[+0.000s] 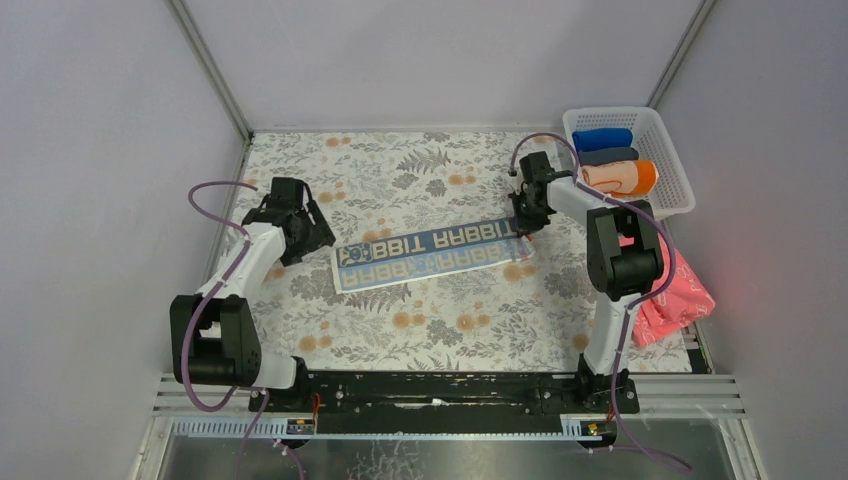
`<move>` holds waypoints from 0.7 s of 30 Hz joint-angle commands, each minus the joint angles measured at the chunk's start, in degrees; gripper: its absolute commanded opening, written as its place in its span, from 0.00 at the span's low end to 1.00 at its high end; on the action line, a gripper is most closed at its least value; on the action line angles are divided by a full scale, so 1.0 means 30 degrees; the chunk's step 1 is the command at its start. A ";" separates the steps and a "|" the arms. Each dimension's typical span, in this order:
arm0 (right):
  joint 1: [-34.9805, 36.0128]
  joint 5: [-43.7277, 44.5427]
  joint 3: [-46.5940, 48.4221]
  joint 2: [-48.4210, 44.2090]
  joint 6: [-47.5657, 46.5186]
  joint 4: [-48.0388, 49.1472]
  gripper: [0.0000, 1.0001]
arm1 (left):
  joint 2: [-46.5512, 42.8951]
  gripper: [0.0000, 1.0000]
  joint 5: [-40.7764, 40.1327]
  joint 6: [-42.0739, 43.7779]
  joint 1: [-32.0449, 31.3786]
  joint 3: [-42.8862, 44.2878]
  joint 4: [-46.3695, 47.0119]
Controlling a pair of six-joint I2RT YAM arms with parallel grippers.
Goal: Roll the towels
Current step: Fold the towel at the center of the board.
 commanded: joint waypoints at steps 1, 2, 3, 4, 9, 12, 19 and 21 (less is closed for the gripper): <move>0.0074 0.3269 -0.0644 0.1592 -0.0956 -0.2447 0.01 | -0.0332 0.76 0.0165 0.0278 0.0017 -0.0252 0.0076; 0.0037 0.4253 -0.0555 0.1455 -0.1025 -0.2431 0.00 | -0.0367 0.75 0.0271 0.0291 0.0006 -0.0278 0.0094; -0.0037 0.5361 -0.0427 0.1240 -0.1088 -0.2370 0.00 | -0.0390 0.75 0.0329 0.0292 0.0016 -0.0326 0.0141; -0.0171 0.6521 -0.0257 0.0932 -0.1195 -0.2279 0.00 | -0.0455 0.75 0.0460 0.0292 0.0013 -0.0379 0.0190; -0.1028 1.2567 0.1375 -0.0605 -0.1999 -0.1776 0.00 | -0.0585 0.75 0.1410 0.0292 0.0013 -0.0678 0.0538; -0.0985 1.2774 0.2904 -0.1118 -0.2456 -0.2365 0.00 | -0.0504 0.76 0.1914 0.0263 -0.0004 -0.0674 0.0643; 0.0209 0.2954 0.2528 -0.3174 -0.1356 -0.2839 0.00 | 0.0052 0.76 0.5594 -0.0468 -0.0048 -0.1047 0.1875; 0.0736 0.0670 0.2273 -0.3359 -0.0830 -0.2794 0.00 | 0.0320 0.76 0.6702 -0.1066 -0.0282 -0.1321 0.2535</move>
